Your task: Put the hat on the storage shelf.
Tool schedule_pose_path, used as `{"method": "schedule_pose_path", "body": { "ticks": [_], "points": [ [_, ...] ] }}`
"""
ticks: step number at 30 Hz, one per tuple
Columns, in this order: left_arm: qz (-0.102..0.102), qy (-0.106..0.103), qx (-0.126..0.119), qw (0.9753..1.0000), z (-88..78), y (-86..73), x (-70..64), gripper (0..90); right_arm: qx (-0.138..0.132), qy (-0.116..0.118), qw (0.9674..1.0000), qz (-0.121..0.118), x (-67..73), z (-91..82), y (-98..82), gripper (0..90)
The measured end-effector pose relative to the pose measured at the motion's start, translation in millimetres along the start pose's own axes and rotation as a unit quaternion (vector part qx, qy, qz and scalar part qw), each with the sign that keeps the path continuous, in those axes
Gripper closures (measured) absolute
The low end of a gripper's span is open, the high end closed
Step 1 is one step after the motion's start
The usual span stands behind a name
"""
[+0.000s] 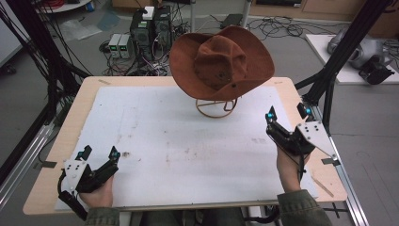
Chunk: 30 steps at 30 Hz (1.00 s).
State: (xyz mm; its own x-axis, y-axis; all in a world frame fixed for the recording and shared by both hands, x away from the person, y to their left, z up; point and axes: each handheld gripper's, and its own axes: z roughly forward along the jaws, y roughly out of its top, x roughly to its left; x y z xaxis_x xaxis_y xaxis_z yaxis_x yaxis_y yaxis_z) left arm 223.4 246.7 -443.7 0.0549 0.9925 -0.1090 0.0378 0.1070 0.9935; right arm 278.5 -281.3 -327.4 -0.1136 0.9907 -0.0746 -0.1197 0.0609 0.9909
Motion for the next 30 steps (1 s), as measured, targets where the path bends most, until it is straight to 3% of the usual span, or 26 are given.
{"method": "schedule_pose_path", "body": {
  "ticks": [1,4,5,10,13,18,30],
  "points": [
    [0.0,0.0,0.0,1.0,-0.1,0.0,0.1,14.9,0.012,0.001,0.9999,0.002,-1.2,-5.6,-13.7,17.2],
    [0.004,0.002,0.0,1.0,-0.6,0.2,1.1,14.9,0.031,0.007,0.9995,0.004,-1.5,-11.2,-27.9,16.7],
    [0.002,0.003,-0.001,1.0,-0.5,0.2,1.5,14.9,0.039,0.008,0.9992,-0.002,-0.1,-18.0,-42.0,16.7],
    [0.0,0.009,0.002,1.0,-0.3,-0.5,5.9,14.9,0.062,0.013,0.998,0.002,0.3,-27.5,-67.6,16.7],
    [-0.002,0.011,0.001,0.9999,-0.4,-0.9,7.2,14.9,0.082,0.011,0.9961,0.032,-2.5,-30.9,-85.0,15.6],
    [0.004,0.012,0.003,0.9999,0.6,-1.3,7.6,14.9,0.09,0.002,0.9958,0.018,-6.2,-30.3,-94.7,15.4],
    [0.009,0.012,0.005,0.9999,0.1,-1.5,7.5,14.9,0.089,0.001,0.9957,0.026,-5.6,-29.0,-100.3,13.4]
  ]
}}
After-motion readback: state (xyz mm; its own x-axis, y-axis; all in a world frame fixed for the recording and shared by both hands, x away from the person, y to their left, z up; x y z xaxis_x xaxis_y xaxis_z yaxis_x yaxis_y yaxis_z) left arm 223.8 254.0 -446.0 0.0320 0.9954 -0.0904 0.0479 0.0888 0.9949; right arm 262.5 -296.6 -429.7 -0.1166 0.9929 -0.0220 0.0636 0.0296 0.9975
